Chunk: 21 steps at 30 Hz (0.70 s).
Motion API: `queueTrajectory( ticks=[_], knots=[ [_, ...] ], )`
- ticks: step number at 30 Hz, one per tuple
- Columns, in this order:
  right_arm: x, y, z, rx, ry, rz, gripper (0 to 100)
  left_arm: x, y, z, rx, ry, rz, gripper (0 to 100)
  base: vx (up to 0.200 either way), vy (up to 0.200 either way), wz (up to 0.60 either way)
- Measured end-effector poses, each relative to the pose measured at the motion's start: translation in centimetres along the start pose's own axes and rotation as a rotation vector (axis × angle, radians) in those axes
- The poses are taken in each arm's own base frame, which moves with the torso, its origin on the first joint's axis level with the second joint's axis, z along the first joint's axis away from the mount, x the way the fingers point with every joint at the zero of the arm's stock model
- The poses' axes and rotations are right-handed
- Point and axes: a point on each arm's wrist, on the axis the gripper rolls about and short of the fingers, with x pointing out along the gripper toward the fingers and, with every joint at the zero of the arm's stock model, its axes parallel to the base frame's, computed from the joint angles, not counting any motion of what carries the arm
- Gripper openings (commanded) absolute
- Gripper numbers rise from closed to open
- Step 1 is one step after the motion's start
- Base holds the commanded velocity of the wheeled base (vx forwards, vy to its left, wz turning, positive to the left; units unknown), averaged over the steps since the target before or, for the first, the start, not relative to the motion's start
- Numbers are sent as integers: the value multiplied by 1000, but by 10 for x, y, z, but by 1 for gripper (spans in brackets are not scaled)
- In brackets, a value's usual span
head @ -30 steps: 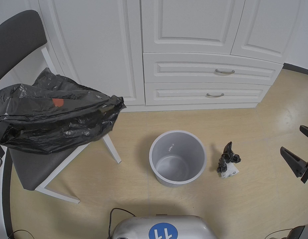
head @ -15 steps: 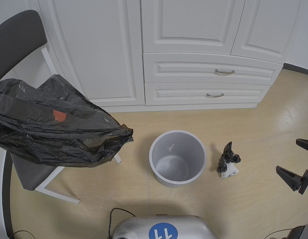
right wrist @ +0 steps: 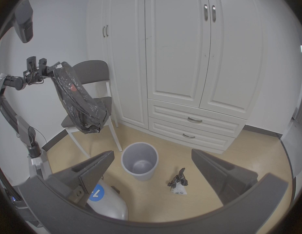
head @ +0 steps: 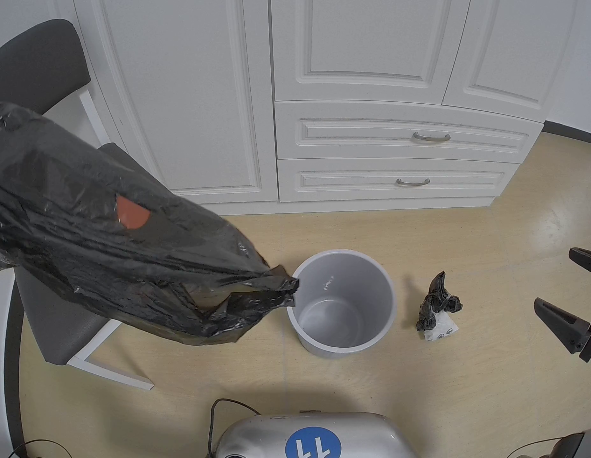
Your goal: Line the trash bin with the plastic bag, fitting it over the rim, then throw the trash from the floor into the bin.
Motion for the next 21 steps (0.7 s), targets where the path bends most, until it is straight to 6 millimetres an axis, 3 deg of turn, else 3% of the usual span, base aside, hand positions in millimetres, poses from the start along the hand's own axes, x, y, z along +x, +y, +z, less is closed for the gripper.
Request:
queueTrajectory(
  ticks=[11,21],
  knots=[
    [13,5,3,60,-18,23,100,39,5,8,-79,-21,192,0,0,0,0],
    [39,14,8,139,-42,28,100,90,-33,6,-225,-35,266,0,0,0,0]
  ],
)
